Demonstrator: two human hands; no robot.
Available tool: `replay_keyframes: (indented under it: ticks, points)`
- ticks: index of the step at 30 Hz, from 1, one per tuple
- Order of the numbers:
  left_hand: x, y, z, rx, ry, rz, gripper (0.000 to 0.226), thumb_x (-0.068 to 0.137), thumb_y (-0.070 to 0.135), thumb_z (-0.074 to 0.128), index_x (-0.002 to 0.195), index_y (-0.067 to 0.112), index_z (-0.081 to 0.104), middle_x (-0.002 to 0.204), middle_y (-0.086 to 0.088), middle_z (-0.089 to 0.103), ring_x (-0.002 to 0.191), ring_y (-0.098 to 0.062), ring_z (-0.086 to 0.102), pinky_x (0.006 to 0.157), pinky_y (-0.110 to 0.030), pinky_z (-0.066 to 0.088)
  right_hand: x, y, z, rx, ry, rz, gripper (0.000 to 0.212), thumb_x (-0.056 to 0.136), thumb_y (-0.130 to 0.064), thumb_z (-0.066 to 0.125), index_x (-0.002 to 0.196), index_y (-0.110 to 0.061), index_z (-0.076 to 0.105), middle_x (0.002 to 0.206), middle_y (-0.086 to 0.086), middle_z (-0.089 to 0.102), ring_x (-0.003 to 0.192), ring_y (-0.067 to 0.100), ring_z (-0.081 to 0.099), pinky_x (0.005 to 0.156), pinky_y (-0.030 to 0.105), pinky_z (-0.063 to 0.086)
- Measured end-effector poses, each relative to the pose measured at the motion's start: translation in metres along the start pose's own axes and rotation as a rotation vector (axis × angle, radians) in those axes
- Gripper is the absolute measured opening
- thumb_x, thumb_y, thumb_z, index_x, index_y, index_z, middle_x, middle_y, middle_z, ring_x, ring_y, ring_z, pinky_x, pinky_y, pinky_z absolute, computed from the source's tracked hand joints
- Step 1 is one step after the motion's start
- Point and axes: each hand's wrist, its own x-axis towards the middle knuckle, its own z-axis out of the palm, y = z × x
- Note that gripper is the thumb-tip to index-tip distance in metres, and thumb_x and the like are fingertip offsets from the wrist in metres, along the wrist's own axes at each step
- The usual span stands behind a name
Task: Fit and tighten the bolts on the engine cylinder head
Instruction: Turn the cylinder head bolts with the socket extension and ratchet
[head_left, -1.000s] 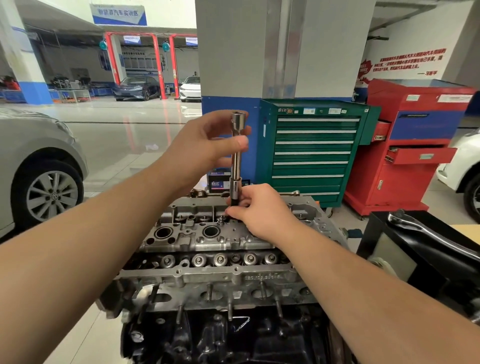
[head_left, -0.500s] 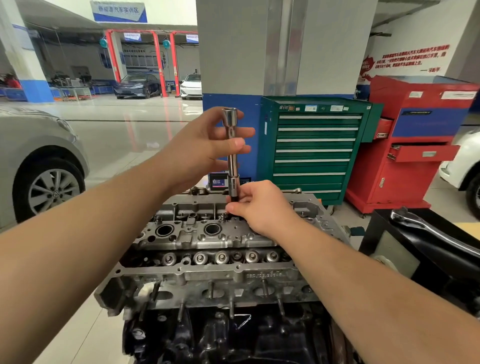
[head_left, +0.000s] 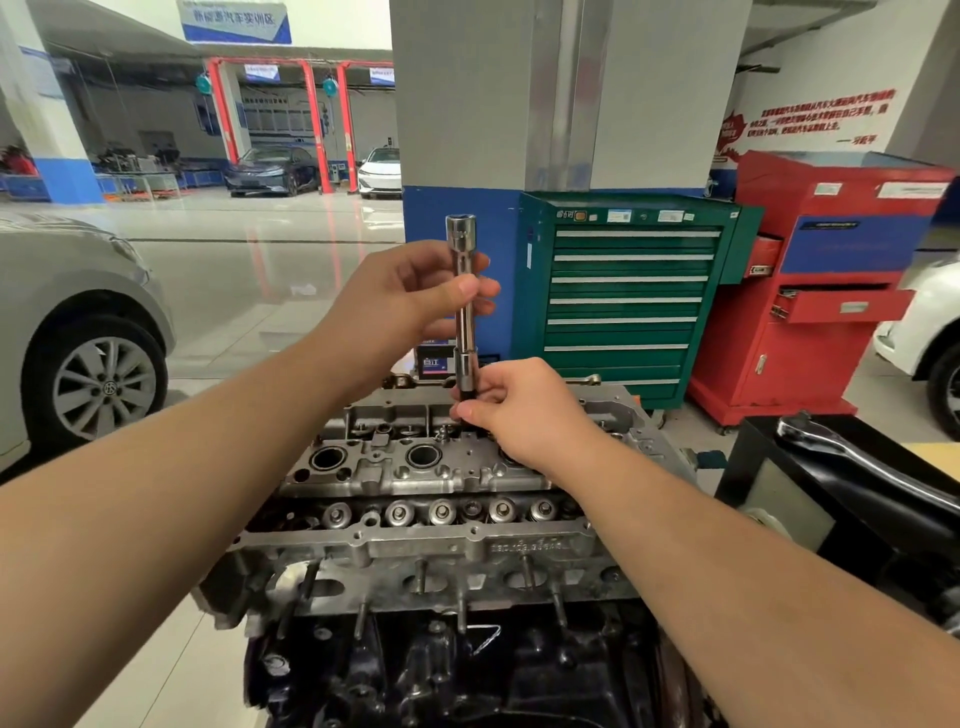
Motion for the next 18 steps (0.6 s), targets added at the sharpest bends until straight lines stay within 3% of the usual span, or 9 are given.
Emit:
replay_keyframes:
  ticks: [3, 6, 8, 10, 12, 14, 16, 18]
  points:
    - [-0.002, -0.004, 0.006, 0.218, 0.138, -0.002, 0.034, 0.076, 0.037, 0.091, 0.103, 0.023, 0.076, 0.102, -0.002, 0.076, 0.095, -0.026, 0.076, 0.078, -0.045, 0.066, 0.002, 0.001, 0.0, -0.001, 0.061, 0.018, 0.025, 0.075, -0.032, 0.091, 0.071, -0.029, 0.066, 0.06, -0.02, 0.067, 0.064, 0.009, 0.063, 0.07, 0.033, 0.053]
    - [-0.002, -0.006, 0.01, 0.238, 0.245, 0.025, 0.023, 0.078, 0.029, 0.091, 0.093, 0.018, 0.077, 0.083, -0.008, 0.075, 0.083, -0.032, 0.077, 0.079, -0.051, 0.065, 0.002, 0.002, 0.0, 0.02, 0.045, 0.008, 0.025, 0.076, -0.034, 0.09, 0.071, -0.029, 0.066, 0.057, -0.022, 0.064, 0.054, 0.001, 0.057, 0.064, 0.028, 0.044]
    - [0.001, -0.005, 0.007, 0.18, 0.17, 0.004, 0.015, 0.087, 0.016, 0.085, 0.1, 0.017, 0.077, 0.08, -0.003, 0.077, 0.082, -0.028, 0.079, 0.081, -0.049, 0.065, -0.001, 0.001, 0.0, 0.054, 0.01, -0.016, 0.011, 0.083, -0.029, 0.084, 0.083, -0.031, 0.073, 0.073, -0.019, 0.072, 0.068, -0.002, 0.066, 0.072, 0.033, 0.052]
    - [0.003, -0.003, 0.0, 0.063, 0.042, -0.028, 0.022, 0.093, 0.007, 0.077, 0.114, 0.013, 0.073, 0.092, -0.007, 0.08, 0.091, -0.03, 0.079, 0.087, -0.047, 0.064, -0.002, 0.0, 0.0, 0.068, -0.014, -0.034, 0.011, 0.09, -0.022, 0.077, 0.098, -0.029, 0.077, 0.089, -0.011, 0.078, 0.09, 0.008, 0.072, 0.091, 0.042, 0.057]
    - [0.003, 0.0, -0.006, -0.002, -0.061, -0.049, 0.034, 0.094, 0.011, 0.074, 0.127, 0.015, 0.067, 0.103, -0.012, 0.08, 0.101, -0.03, 0.077, 0.091, -0.046, 0.063, -0.003, -0.001, -0.001, 0.054, -0.021, -0.034, 0.011, 0.091, -0.019, 0.075, 0.1, -0.025, 0.077, 0.091, -0.006, 0.079, 0.094, 0.014, 0.073, 0.096, 0.045, 0.056]
    - [0.002, 0.0, -0.005, 0.113, -0.036, -0.033, 0.041, 0.088, 0.025, 0.081, 0.126, 0.024, 0.066, 0.104, -0.004, 0.08, 0.101, -0.022, 0.077, 0.087, -0.046, 0.064, -0.001, -0.001, -0.002, 0.024, 0.003, -0.032, 0.006, 0.089, -0.022, 0.078, 0.092, -0.026, 0.074, 0.085, -0.005, 0.077, 0.087, 0.013, 0.072, 0.089, 0.039, 0.056]
    - [0.001, 0.0, 0.004, 0.29, 0.106, 0.008, 0.038, 0.075, 0.039, 0.089, 0.107, 0.029, 0.072, 0.094, 0.003, 0.078, 0.09, -0.019, 0.076, 0.078, -0.044, 0.066, 0.0, 0.0, -0.002, 0.002, 0.044, -0.018, 0.017, 0.085, -0.029, 0.083, 0.081, -0.032, 0.067, 0.075, -0.011, 0.072, 0.075, 0.005, 0.067, 0.072, 0.029, 0.05]
    - [0.001, -0.002, 0.01, 0.341, 0.236, 0.046, 0.03, 0.071, 0.041, 0.093, 0.093, 0.028, 0.076, 0.086, 0.0, 0.076, 0.083, -0.021, 0.075, 0.076, -0.045, 0.066, 0.0, 0.001, -0.001, -0.016, 0.072, -0.015, 0.024, 0.081, -0.033, 0.086, 0.076, -0.032, 0.063, 0.065, -0.016, 0.066, 0.062, -0.001, 0.06, 0.062, 0.025, 0.042]
